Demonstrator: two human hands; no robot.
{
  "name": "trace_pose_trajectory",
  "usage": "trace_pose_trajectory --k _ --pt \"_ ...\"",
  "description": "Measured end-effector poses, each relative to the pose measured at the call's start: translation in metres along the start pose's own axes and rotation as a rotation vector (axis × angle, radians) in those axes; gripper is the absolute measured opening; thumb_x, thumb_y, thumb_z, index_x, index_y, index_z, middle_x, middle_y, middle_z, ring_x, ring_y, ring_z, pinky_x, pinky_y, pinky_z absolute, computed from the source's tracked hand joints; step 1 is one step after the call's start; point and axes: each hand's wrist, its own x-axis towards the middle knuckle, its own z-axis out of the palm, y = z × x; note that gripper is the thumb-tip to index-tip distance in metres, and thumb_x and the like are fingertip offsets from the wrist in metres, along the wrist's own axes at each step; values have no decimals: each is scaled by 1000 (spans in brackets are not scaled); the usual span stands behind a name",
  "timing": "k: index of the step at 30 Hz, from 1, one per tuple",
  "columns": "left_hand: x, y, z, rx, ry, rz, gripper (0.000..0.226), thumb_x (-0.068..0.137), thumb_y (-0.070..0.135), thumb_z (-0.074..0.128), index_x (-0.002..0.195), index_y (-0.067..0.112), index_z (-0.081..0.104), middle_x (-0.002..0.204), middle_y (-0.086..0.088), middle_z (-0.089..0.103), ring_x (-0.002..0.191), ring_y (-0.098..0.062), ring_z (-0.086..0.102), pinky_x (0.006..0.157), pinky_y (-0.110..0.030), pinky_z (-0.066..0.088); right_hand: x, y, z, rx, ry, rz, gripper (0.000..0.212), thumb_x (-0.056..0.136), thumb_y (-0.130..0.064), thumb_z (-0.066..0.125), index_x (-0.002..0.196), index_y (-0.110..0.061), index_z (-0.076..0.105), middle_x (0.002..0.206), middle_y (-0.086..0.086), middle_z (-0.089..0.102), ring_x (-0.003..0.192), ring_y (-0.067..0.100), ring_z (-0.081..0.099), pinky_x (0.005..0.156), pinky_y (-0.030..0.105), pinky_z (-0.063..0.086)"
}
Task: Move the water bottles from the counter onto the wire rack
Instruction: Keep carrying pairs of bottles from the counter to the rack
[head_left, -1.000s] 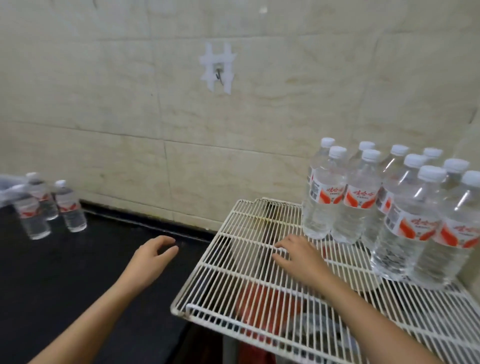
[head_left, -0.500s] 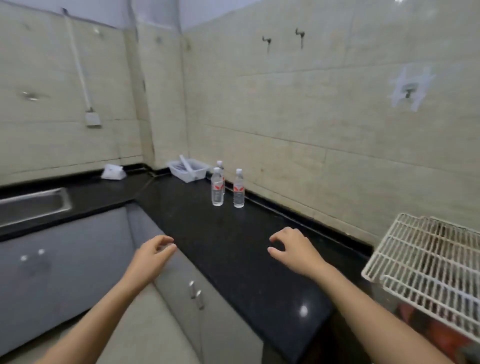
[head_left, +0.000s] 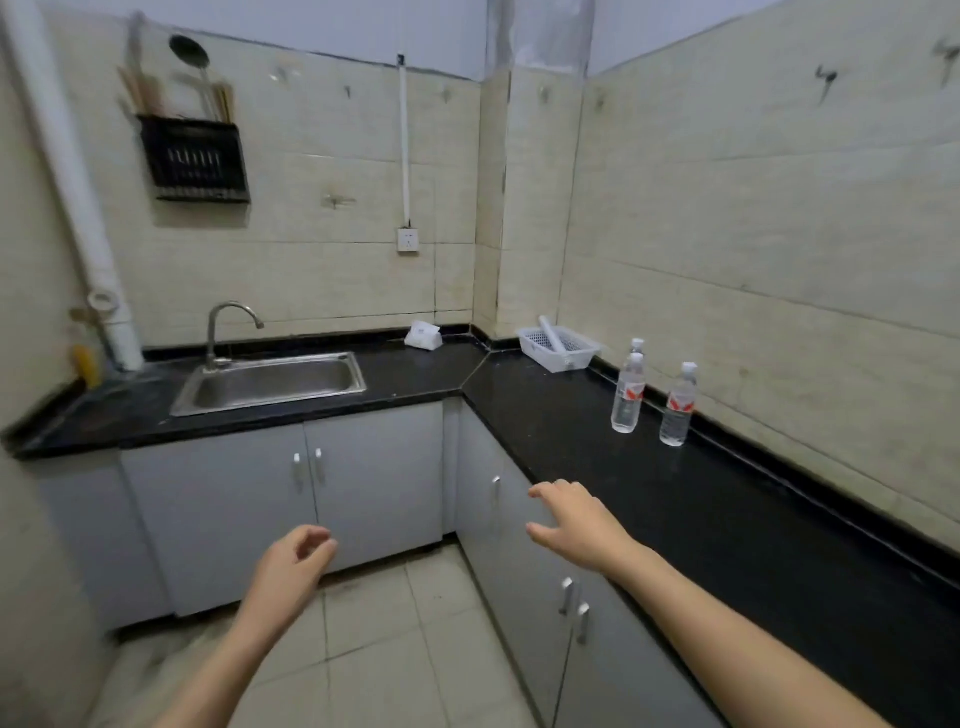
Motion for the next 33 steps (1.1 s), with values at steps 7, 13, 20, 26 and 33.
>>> trace_pose_trajectory --k 7,13,20,26,33 --pt "91 -9 -10 51 60 28 5 86 6 57 85 9 61 88 -13 63 89 -27 57 78 -31 38 100 8 18 64 20 -9 48 89 -36 50 133 -19 41 132 5 44 124 21 40 101 34 36" --pt "195 -5 -3 119 62 49 5 86 7 57 86 10 61 89 -13 63 86 -24 56 76 -29 37 218 19 28 149 49 28 48 88 -35 51 132 -18 43 134 6 44 124 20 41 101 35 39" --pt "298 -31 5 105 60 -32 6 85 5 58 85 11 61 90 -12 63 89 -26 57 77 -30 37 327 8 51 150 -60 -16 47 90 -35 50 134 -19 40 137 4 41 126 18 40 102 32 38" --pt "385 -69 34 54 -20 -84 9 85 3 57 80 10 60 87 -14 63 84 -25 55 75 -28 36 404 22 70 124 -99 39 47 90 -36 49 134 -20 40 136 3 41 126 17 39 103 31 38" --pt "544 -89 74 -3 -100 -8 6 83 -1 58 81 4 61 86 -14 63 83 -23 54 69 -23 38 514 40 72 102 -42 211 47 88 -36 51 131 -19 44 130 6 45 123 21 41 102 31 36"
